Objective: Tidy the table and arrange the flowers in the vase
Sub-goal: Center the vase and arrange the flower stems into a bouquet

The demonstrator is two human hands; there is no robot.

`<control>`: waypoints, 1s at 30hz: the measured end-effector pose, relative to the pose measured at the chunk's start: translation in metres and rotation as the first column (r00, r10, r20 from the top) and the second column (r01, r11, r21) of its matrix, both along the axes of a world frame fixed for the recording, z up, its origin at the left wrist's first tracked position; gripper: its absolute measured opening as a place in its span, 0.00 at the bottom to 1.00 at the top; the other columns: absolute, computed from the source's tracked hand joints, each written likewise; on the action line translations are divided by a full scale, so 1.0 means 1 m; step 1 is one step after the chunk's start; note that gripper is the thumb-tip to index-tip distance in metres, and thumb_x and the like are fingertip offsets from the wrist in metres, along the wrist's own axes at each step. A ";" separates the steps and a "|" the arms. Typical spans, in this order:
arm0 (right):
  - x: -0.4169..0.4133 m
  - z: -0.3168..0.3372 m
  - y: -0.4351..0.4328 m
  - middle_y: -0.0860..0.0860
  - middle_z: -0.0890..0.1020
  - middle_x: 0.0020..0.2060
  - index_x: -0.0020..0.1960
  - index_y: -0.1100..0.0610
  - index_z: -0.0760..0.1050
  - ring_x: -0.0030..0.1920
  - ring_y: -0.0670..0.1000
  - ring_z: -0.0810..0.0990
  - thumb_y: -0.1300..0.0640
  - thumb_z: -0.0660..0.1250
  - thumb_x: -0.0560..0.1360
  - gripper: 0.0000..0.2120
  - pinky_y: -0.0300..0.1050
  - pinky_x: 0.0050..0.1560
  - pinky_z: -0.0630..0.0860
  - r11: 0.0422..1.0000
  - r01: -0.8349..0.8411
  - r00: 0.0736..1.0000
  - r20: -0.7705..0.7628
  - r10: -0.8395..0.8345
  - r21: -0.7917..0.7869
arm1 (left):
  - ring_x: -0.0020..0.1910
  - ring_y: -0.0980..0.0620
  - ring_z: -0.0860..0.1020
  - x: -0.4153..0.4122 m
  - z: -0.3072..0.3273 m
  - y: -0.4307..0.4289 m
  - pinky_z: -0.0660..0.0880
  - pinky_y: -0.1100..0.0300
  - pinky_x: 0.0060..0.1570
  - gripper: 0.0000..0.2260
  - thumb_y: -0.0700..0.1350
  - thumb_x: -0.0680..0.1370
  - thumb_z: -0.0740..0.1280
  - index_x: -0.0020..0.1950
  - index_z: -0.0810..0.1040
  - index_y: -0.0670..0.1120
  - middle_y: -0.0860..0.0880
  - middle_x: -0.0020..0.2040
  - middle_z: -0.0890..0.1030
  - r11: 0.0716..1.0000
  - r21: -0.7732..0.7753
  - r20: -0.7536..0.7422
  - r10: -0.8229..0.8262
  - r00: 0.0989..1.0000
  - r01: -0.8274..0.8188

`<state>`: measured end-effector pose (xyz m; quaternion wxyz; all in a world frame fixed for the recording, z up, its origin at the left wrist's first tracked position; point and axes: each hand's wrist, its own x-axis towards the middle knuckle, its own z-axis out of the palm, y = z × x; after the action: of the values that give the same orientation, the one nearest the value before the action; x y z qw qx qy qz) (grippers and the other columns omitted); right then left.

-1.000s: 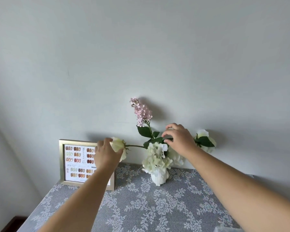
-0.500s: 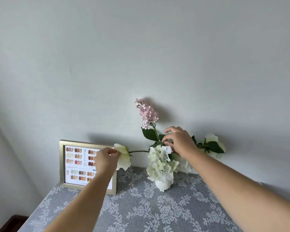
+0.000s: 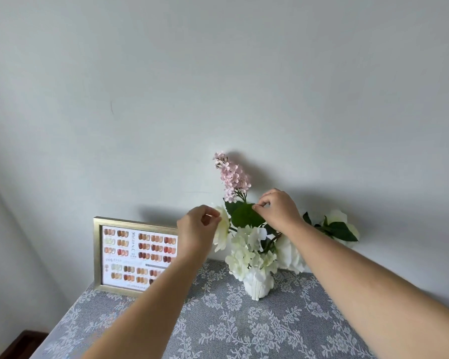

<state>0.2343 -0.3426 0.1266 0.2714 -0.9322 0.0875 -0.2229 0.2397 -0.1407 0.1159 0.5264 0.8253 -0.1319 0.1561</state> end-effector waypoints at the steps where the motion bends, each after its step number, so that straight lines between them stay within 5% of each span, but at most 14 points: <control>1: 0.001 0.000 -0.001 0.50 0.79 0.46 0.37 0.57 0.82 0.48 0.51 0.77 0.52 0.71 0.71 0.09 0.49 0.53 0.74 1.000 0.006 1.000 -0.007 -0.006 0.002 | 0.33 0.63 0.78 -0.002 0.000 -0.006 0.73 0.74 0.34 0.05 0.40 0.70 0.72 0.38 0.81 0.50 0.57 0.32 0.80 1.000 0.018 0.021 -0.024 0.999 0.023; 4: 0.005 0.001 -0.004 0.50 0.80 0.43 0.35 0.58 0.81 0.46 0.52 0.77 0.51 0.70 0.71 0.11 0.48 0.49 0.74 0.999 0.029 0.999 -0.044 -0.028 0.019 | 0.32 0.66 0.77 -0.008 -0.004 -0.021 0.71 0.77 0.34 0.05 0.39 0.70 0.72 0.38 0.81 0.50 0.60 0.32 0.78 0.993 0.084 0.072 -0.090 0.993 0.084; 8: 0.007 -0.002 -0.004 0.49 0.79 0.36 0.33 0.59 0.81 0.37 0.49 0.77 0.51 0.71 0.70 0.13 0.41 0.38 0.68 0.997 0.027 0.997 -0.068 -0.023 0.066 | 0.34 0.60 0.78 -0.008 -0.012 -0.038 0.75 0.70 0.38 0.05 0.39 0.70 0.71 0.39 0.81 0.49 0.55 0.35 0.81 0.975 0.159 0.058 -0.166 0.985 0.155; 11: 0.005 -0.006 -0.002 0.44 0.77 0.33 0.32 0.57 0.80 0.35 0.47 0.77 0.51 0.71 0.70 0.12 0.40 0.36 0.67 0.996 0.015 0.998 -0.070 -0.009 0.088 | 0.32 0.64 0.76 -0.008 -0.020 -0.047 0.70 0.75 0.34 0.07 0.37 0.69 0.70 0.37 0.81 0.50 0.58 0.32 0.78 0.965 0.202 0.005 -0.172 0.985 0.168; 14: 0.003 -0.010 -0.002 0.42 0.76 0.30 0.30 0.53 0.79 0.35 0.48 0.76 0.51 0.71 0.70 0.12 0.38 0.32 0.67 0.996 0.006 0.998 -0.056 -0.001 0.094 | 0.33 0.60 0.77 -0.009 -0.026 -0.052 0.72 0.68 0.36 0.11 0.35 0.69 0.66 0.34 0.79 0.51 0.59 0.31 0.77 0.964 0.200 -0.011 -0.178 0.984 0.177; 20: -0.009 -0.010 -0.009 0.47 0.79 0.47 0.41 0.52 0.82 0.47 0.48 0.76 0.48 0.70 0.70 0.08 0.46 0.49 0.72 0.996 -0.036 0.999 -0.030 0.039 0.081 | 0.36 0.61 0.77 -0.008 -0.028 -0.050 0.74 0.68 0.38 0.05 0.40 0.71 0.67 0.39 0.79 0.50 0.55 0.38 0.81 0.961 0.202 0.041 -0.199 0.979 0.187; 24: -0.024 0.000 -0.027 0.47 0.80 0.48 0.40 0.49 0.82 0.49 0.48 0.75 0.48 0.70 0.70 0.05 0.47 0.51 0.71 0.997 -0.014 1.000 0.021 0.013 0.074 | 0.39 0.61 0.78 -0.008 -0.023 -0.042 0.75 0.67 0.42 0.01 0.46 0.72 0.69 0.42 0.79 0.50 0.54 0.39 0.82 0.966 0.169 0.066 -0.208 0.976 0.195; 30: -0.057 0.004 -0.070 0.49 0.79 0.48 0.40 0.49 0.80 0.50 0.51 0.75 0.50 0.71 0.70 0.03 0.48 0.50 0.72 0.988 0.119 0.990 0.063 -0.125 0.096 | 0.53 0.56 0.73 -0.022 -0.031 -0.032 0.68 0.62 0.53 0.14 0.54 0.70 0.71 0.53 0.75 0.52 0.55 0.53 0.76 0.965 0.249 0.141 -0.125 0.982 0.087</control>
<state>0.1771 -0.4131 0.1309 0.3026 -0.9034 0.1452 -0.2668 0.2182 -0.1727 0.0847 0.4179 0.8602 -0.2347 0.1743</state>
